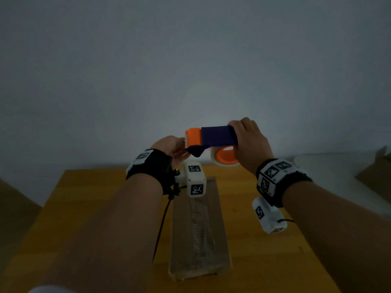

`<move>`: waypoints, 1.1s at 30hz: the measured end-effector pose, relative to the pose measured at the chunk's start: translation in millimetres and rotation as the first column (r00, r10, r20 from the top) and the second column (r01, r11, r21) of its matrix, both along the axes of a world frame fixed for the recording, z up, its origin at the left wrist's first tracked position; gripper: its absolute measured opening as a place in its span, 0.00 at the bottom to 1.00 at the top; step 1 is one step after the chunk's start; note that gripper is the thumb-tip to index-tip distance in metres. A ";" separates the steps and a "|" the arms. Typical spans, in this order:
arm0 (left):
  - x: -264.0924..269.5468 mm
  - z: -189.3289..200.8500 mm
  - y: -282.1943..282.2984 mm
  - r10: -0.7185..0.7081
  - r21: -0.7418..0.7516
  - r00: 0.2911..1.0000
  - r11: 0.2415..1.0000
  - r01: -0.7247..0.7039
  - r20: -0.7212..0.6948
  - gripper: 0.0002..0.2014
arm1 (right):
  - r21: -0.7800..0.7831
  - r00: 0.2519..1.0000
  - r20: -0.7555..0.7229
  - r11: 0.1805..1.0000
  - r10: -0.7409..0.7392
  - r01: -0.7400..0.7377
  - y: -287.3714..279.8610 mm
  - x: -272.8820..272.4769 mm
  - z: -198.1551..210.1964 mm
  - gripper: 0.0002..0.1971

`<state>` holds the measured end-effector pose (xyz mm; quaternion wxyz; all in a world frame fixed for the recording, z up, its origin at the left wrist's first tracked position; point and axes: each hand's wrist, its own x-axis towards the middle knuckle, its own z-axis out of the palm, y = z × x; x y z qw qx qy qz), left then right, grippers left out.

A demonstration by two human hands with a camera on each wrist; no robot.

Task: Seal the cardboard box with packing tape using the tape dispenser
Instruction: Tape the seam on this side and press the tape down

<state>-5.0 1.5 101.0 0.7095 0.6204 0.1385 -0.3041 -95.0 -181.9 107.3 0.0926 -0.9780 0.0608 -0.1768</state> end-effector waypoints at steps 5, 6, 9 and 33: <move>9.1 -1.5 -2.9 0.087 0.003 0.987 0.996 -0.088 0.135 0.19 | -0.002 0.999 0.009 1.000 0.031 -0.031 7.0 -0.2 5.0 0.19; 9.6 -1.9 -2.1 0.095 -0.029 0.986 0.995 -0.092 0.137 0.17 | 0.013 0.999 0.021 1.000 0.028 -0.028 7.1 0.2 6.5 0.20; 9.1 -4.2 3.1 0.032 -0.064 0.997 0.998 -0.027 0.076 0.05 | 0.052 0.998 0.041 0.998 0.045 -0.047 6.0 0.3 10.6 0.22; -7.5 -41.8 24.2 -0.068 0.224 0.997 0.973 0.056 0.045 0.06 | 0.054 0.919 -0.337 0.979 0.202 -0.195 -8.1 8.0 -25.4 0.14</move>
